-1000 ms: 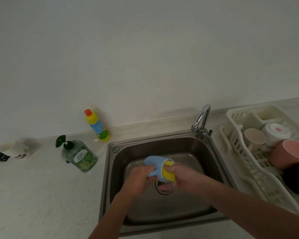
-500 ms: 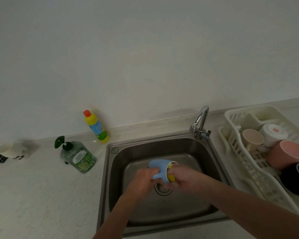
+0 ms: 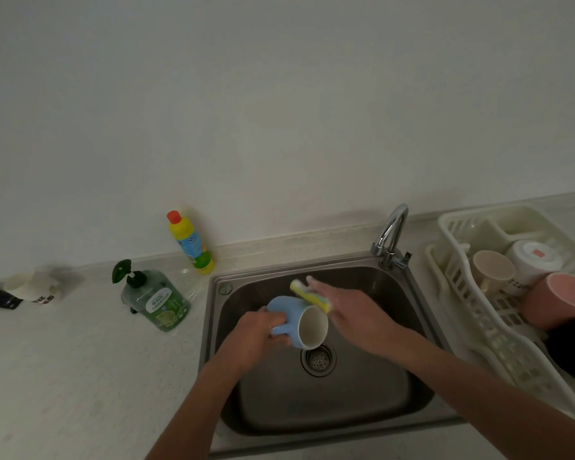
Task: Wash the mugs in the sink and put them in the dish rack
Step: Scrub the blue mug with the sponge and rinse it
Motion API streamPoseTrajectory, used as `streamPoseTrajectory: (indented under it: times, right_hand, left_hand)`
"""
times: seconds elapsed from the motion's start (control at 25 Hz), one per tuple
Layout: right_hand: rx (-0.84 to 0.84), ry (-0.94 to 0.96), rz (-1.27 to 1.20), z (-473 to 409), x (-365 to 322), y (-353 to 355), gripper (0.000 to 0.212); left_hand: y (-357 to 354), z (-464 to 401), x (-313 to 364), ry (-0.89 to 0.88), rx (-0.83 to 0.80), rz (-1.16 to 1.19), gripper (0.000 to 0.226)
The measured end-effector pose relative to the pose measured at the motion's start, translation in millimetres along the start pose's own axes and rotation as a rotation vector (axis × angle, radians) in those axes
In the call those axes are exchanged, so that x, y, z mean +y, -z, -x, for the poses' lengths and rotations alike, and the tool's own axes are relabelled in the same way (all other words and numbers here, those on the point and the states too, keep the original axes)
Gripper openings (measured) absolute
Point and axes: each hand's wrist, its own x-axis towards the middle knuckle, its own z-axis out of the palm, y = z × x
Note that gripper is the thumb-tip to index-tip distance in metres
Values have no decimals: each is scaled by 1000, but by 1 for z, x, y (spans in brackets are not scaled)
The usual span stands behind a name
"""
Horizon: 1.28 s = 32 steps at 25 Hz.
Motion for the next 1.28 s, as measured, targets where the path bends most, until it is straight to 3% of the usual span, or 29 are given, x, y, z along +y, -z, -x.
streamPoseTrajectory:
  times: [0.08, 0.24, 0.4, 0.56, 0.72, 0.84, 0.92, 1.0, 1.16, 1.28]
  right_hand:
    - [-122, 33, 127, -3, 7, -9, 53]
    - [-98, -128, 36, -11, 15, -9, 43]
    - [-131, -181, 34, -9, 21, -22, 58]
    - [-23, -112, 59, 0, 26, -33, 38]
    - [-28, -73, 113, 4, 22, -28, 49]
    - [-5, -25, -37, 9, 19, -32, 49]
    - [26, -94, -210, 7, 16, -33, 47]
    - [-38, -181, -119, 1, 17, -32, 54]
    - [47, -55, 75, 2, 27, -35, 66]
    - [17, -32, 168, 3, 34, -35, 73]
  left_hand:
    - [2, -5, 5, 21, -20, 36, 43]
    - [9, -14, 18, 7, -217, -143, 29]
    - [-1, -12, 19, -79, -184, -144, 25]
    - [-6, -12, 25, -129, -121, -154, 29]
    - [-6, -5, 22, -189, -93, -93, 22]
    - [-2, -6, 24, -226, -51, -51, 21]
    - [-6, -9, 24, -278, -25, 16, 22]
    - [-12, -11, 24, -296, 3, 56, 18]
    - [-23, -9, 29, -162, 96, 142, 19]
    - [-33, -3, 41, 150, 178, 528, 30]
